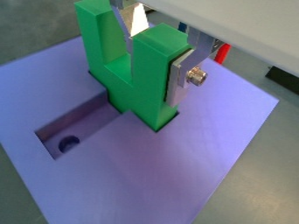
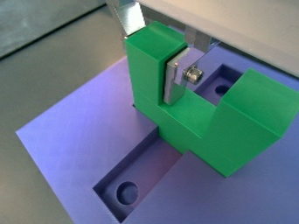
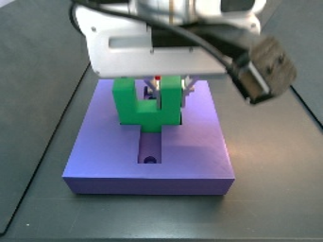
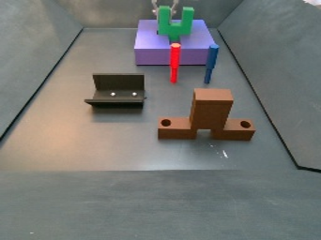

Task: Pick up the green object. Move up. Move to above the board. Insert the green object.
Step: Insert the green object.

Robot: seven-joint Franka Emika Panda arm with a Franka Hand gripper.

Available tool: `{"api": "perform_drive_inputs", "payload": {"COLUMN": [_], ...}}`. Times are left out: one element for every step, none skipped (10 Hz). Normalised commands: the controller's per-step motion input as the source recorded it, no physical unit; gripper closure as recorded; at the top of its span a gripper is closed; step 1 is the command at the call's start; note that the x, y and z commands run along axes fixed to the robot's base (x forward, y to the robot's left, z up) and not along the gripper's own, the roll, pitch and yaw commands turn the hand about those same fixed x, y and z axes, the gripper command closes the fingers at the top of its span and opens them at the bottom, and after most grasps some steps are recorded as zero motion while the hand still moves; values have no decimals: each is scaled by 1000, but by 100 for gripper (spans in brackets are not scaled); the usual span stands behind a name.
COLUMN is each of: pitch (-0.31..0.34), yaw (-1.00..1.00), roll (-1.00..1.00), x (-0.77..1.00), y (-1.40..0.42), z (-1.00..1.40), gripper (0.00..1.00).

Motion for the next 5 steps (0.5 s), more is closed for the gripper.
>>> {"api": "perform_drive_inputs", "payload": {"pitch": [0,6,0,0,0], "yaw": [0,0,0,0,0], "roll": [241,220,244,60,0], "x": [251,257,149,0,0], "y": [0,0,-11,0,0], "z": [-837,-877,-843,-49,0], "gripper": [100,100,100,100,100]}}
